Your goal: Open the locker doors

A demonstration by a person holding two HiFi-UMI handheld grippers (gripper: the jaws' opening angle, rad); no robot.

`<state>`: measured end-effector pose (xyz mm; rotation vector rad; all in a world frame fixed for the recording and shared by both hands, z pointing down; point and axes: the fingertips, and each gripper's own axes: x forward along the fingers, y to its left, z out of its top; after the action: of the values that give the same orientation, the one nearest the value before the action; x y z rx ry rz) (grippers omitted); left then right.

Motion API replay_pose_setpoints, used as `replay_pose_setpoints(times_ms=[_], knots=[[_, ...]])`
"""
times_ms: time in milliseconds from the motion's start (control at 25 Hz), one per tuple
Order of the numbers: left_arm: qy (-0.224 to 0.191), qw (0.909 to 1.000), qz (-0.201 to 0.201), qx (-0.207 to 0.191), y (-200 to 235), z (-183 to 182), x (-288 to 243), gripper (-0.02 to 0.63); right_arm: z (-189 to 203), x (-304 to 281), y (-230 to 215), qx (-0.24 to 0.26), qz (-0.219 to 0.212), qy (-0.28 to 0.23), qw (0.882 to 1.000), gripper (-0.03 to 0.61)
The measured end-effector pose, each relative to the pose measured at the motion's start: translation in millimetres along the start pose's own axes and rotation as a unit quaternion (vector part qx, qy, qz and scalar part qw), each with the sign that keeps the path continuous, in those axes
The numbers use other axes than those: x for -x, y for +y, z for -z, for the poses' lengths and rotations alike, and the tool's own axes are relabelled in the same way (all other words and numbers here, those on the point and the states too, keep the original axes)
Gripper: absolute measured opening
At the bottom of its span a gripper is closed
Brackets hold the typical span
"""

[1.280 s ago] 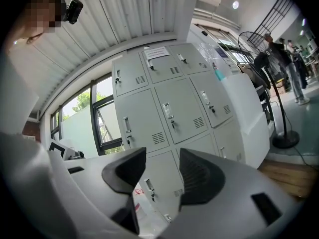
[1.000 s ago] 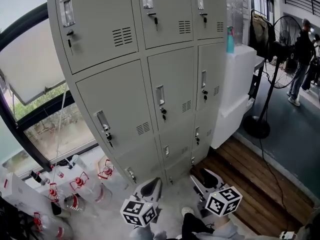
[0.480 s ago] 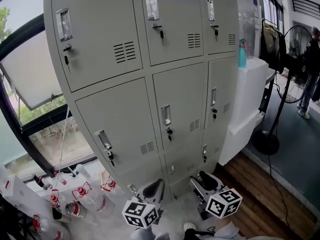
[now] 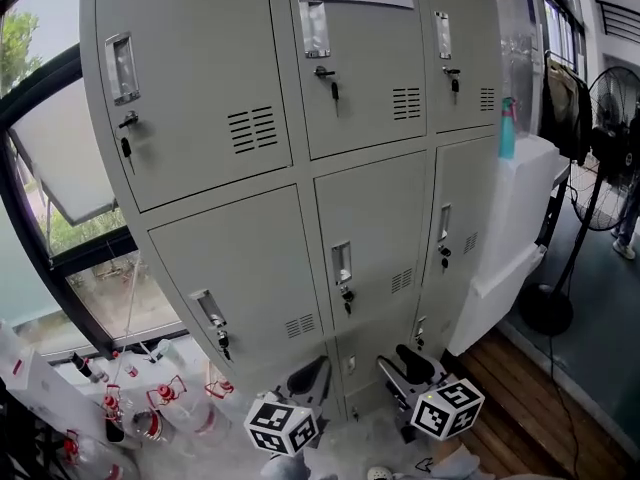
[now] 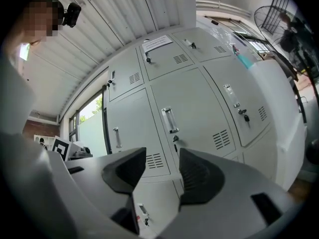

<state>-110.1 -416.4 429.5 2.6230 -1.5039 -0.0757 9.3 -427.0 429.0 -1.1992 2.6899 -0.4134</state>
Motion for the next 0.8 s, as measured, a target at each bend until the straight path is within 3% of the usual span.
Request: replay_pose_setpoints(times_ms=[400, 800], knots=[[-0.076, 0.9945, -0.017, -0.07, 16, -93, -44, 0.014, -90, -49, -11, 0.061, -0.044, -0.062, 0.995, 0.193], [-0.158, 0.9789, -0.016, -0.128, 21, -200, -63, 0.014, -220, -87, 13, 0.112, -0.116, -0.141, 0.977, 0.193]])
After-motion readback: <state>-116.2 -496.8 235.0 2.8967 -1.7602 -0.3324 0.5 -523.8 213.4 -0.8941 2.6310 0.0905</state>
